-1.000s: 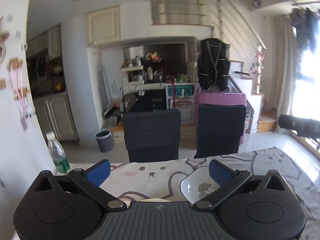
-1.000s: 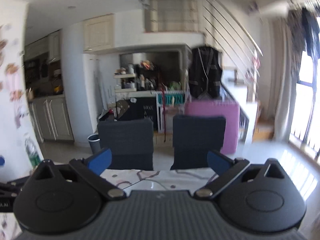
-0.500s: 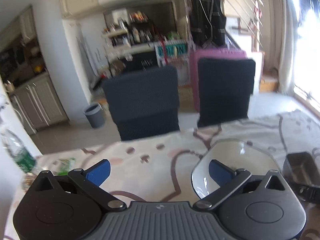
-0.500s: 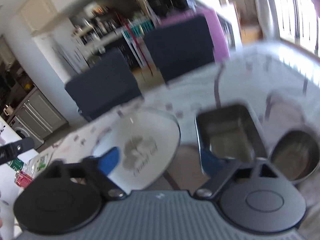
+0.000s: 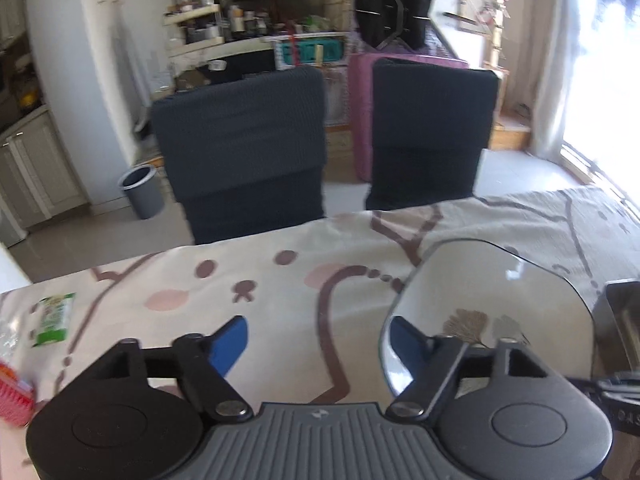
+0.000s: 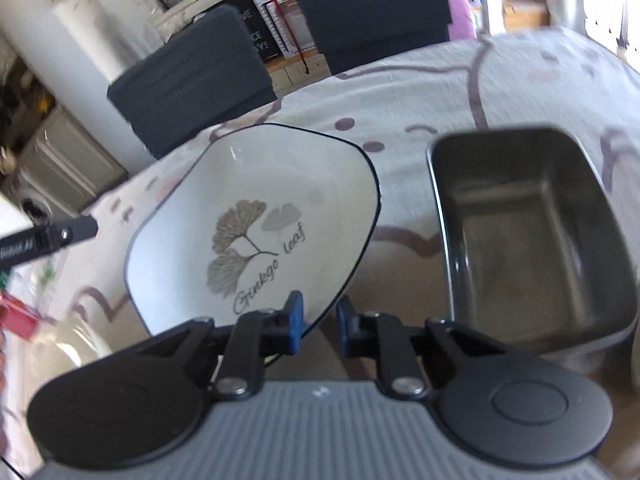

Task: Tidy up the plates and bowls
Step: 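Move both grippers to the white square plate and close on its rim, then lift the white plate with both grippers and carry it across the table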

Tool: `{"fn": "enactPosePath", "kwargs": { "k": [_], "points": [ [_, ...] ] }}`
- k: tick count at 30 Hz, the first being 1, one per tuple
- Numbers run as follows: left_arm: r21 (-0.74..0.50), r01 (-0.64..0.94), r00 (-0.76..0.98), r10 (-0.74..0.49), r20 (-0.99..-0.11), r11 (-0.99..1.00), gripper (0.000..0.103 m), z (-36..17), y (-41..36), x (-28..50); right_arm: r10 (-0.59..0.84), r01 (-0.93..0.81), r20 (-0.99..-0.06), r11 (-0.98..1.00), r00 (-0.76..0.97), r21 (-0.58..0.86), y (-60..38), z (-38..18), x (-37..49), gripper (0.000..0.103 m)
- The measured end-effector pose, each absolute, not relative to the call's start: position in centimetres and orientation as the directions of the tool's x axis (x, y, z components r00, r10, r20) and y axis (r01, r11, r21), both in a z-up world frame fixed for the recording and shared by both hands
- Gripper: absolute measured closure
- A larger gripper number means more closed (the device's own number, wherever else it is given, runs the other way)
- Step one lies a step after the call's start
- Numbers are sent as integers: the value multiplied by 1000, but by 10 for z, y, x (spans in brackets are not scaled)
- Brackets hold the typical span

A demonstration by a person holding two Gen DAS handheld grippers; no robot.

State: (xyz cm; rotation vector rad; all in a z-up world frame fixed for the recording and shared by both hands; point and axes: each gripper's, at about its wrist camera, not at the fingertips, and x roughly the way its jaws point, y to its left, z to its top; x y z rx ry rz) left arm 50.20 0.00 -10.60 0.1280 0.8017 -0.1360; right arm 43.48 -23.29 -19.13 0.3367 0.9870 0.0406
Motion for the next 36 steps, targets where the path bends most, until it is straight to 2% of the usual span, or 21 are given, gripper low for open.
{"fn": "enactPosePath", "kwargs": {
  "k": [4,9,14,17,20,25,26,27,28,31,36],
  "points": [
    [78,214,688,-93,-720,974,30,-113,-11,509,125,67,-802,977,584,201,-235,-188,458,84],
    [74,208,701,-96,-706,975,30,-123,-16,517,95,119,-788,971,608,209,-253,-189,490,88],
    [33,205,672,-116,-732,978,31,-136,-24,537,99,152,-787,959,609,238,-261,-188,506,88],
    [-1,182,648,-121,-752,983,38,-143,-28,552,119,131,-784,960,609,248,-266,-187,510,88],
    [-19,153,612,-110,-783,988,50,-151,-30,560,136,103,-782,963,608,247,-268,-188,512,88],
    [-150,102,545,-182,-818,983,57,-158,-22,560,169,79,-788,961,592,266,-272,-190,526,86],
    [-176,89,537,-196,-820,980,63,-158,-20,559,175,71,-789,962,589,265,-271,-191,527,85],
    [-205,79,531,-215,-819,976,80,-157,-19,559,176,65,-787,962,591,264,-271,-191,528,84],
    [-238,78,529,-242,-813,968,89,-155,-20,557,171,64,-786,964,595,259,-270,-191,527,85],
    [-168,57,546,-172,-820,984,88,-150,-31,552,186,58,-773,959,607,277,-271,-189,522,88],
    [-224,22,590,-193,-784,974,88,-137,-24,533,201,25,-741,959,640,281,-271,-175,514,90]
  ]
}}
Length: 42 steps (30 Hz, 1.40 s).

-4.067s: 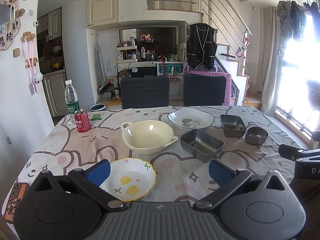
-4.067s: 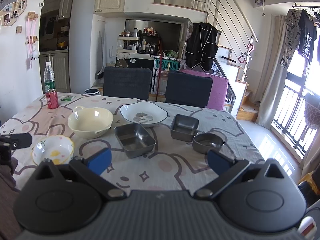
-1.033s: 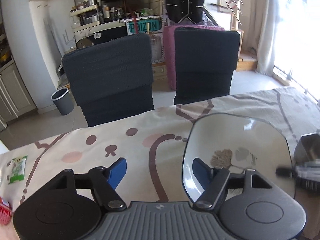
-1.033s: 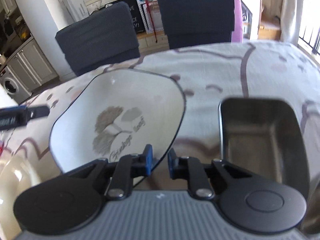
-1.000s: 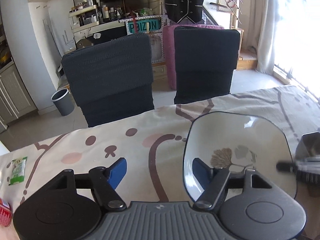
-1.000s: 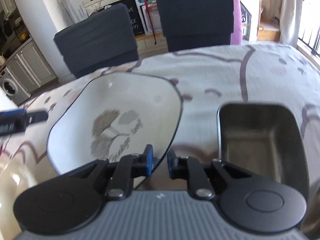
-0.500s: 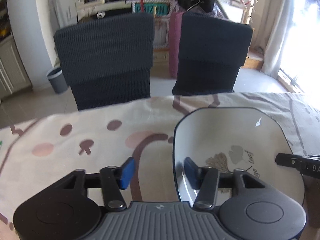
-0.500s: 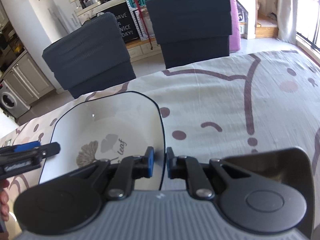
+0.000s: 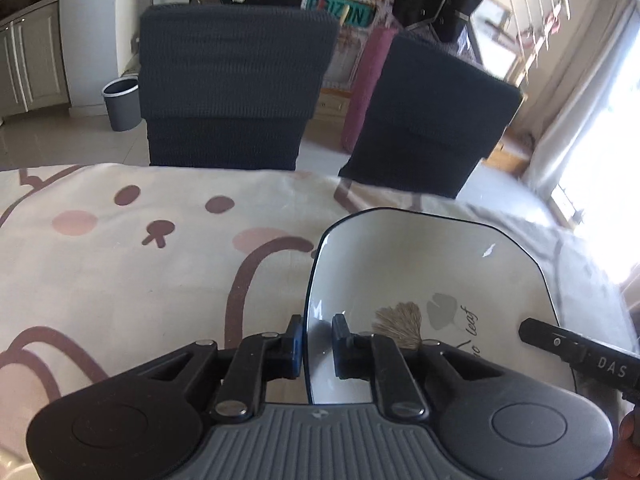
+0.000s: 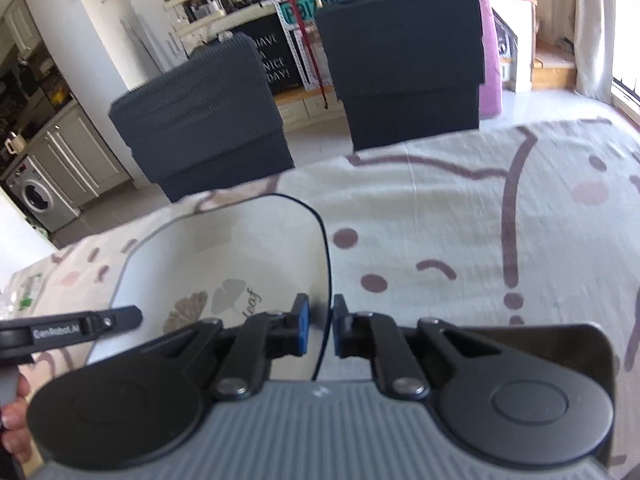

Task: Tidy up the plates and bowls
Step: 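Lift the white plate with both grippers and carry it across the table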

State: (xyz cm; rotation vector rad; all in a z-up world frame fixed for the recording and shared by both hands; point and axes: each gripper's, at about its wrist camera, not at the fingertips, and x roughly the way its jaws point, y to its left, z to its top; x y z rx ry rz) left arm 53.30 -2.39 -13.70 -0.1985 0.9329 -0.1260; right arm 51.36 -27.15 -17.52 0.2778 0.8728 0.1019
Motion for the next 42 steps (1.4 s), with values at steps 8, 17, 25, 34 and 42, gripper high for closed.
{"fn": "enactPosePath", "kwargs": {
  "k": [8,17,25,34,42],
  "points": [
    [-230,50,693,-200,-693,972,89,-55,-14,467,275,-82,-645,946,713,313,-275,-109,465,93],
    [-288,77,722,-253,-644,955,92,13,-17,341,308,-138,-567,936,764,322,-286,-34,357,93],
    [-341,64,669,-294,-683,938,92,1,-25,245,293,-113,-623,943,725,311,-291,-24,270,93],
    [-377,16,501,-334,-798,926,95,-68,-27,189,305,-46,-784,941,541,335,-296,-88,218,92],
    [-386,-8,323,-363,-874,923,94,-128,-37,182,289,-5,-884,951,367,309,-308,-147,216,91]
  ]
}}
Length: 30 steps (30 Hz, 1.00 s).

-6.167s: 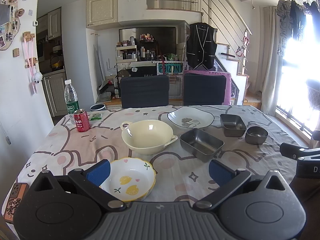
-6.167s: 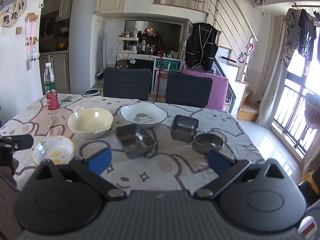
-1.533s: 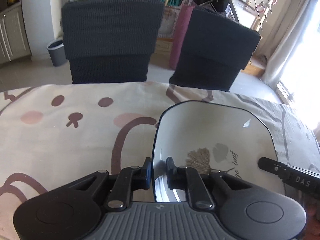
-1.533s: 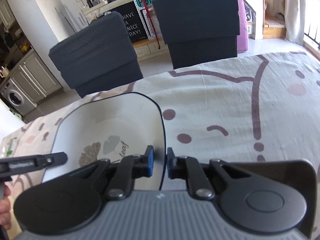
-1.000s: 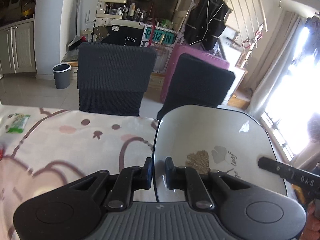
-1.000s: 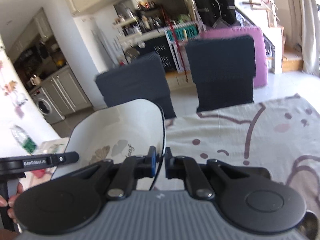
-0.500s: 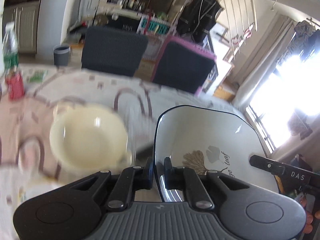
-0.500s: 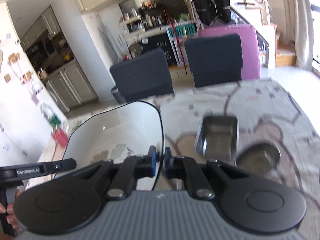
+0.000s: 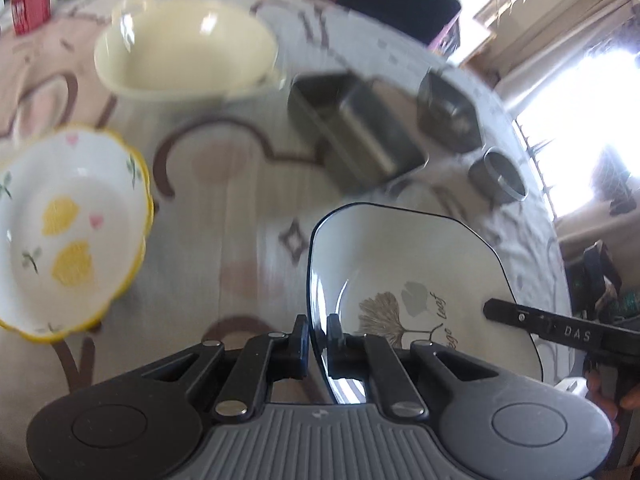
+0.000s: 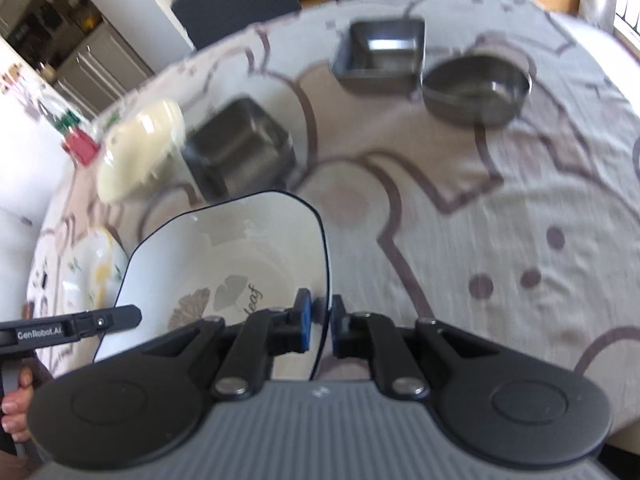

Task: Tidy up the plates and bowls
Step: 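Lift the white plate with both grippers and carry it across the table, then lower the white plate beside the lemon-print bowl and open both grippers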

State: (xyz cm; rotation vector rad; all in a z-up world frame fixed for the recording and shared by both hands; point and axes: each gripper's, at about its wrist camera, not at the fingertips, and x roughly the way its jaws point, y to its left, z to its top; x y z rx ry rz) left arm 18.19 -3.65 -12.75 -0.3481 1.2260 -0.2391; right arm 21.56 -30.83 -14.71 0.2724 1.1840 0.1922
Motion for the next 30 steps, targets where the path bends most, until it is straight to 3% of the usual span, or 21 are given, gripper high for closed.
{"fn": "enactPosePath", "kwargs": {
  "k": [5,20,30],
  "points": [
    [-344,-1,296,-328,-897,939,93,-151,-40,193,268,-16,-915,961,302,276,-297,-176,222,91],
    [-315,-25,372,-284,-884,949,92,-153,-43,248,205,10,-903,974,379,225,-294,-180,267,89],
    [-296,40,316,-293,-902,954,93,-153,-55,233,200,-15,-925,978,325,206,-300,-188,264,84]
  ]
}}
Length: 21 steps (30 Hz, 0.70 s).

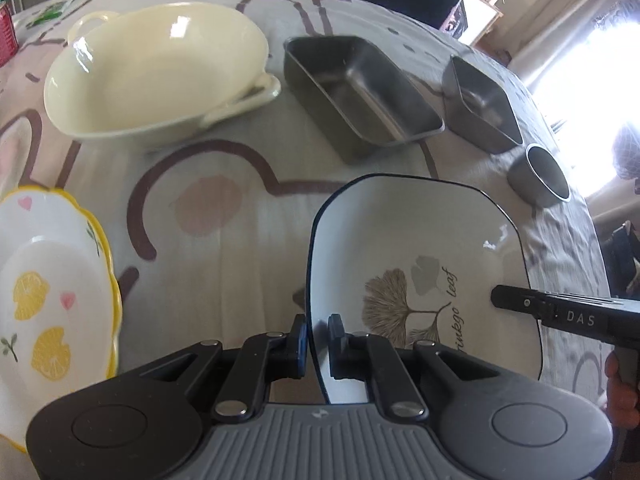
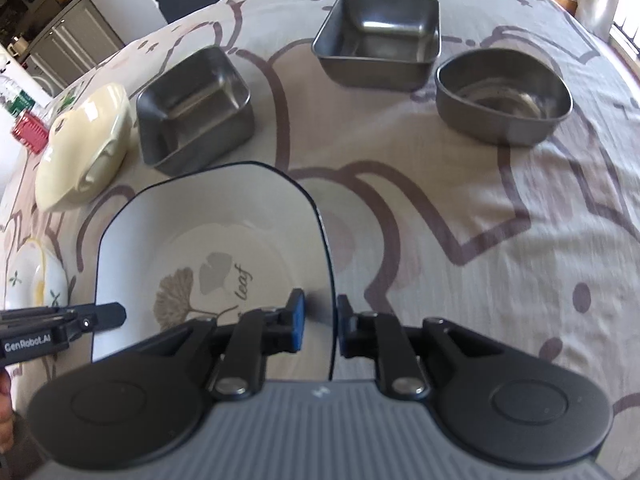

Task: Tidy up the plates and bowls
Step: 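Lower the white plate beside the lemon-print bowl and open both grippers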

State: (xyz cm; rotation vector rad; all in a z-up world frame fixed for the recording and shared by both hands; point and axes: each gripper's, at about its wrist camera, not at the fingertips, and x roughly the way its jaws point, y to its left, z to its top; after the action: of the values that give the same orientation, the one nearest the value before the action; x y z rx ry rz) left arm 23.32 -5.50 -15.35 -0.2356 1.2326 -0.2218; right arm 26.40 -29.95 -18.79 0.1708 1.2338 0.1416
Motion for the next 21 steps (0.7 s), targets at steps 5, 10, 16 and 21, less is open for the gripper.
{"fn": "enactPosePath", "kwargs": {
  "k": [5,10,16,21],
  "points": [
    [-301,74,291,-309,-906,951,92,-154,-63,223,209,-12,-926,976,314,216,-310,-191,253,84],
    [-296,92,294,-310,-904,951,92,-151,-68,222,160,-42,-922,987,351,155,-315,-188,251,87],
    [-286,77,310,-296,-904,955,93,-151,-66,228,161,-35,-922,987,353,159,-317,-187,250,88],
    [-280,84,315,-292,-903,956,92,-150,-67,231,156,-43,-921,988,357,151,-316,-186,251,88]
  ]
}}
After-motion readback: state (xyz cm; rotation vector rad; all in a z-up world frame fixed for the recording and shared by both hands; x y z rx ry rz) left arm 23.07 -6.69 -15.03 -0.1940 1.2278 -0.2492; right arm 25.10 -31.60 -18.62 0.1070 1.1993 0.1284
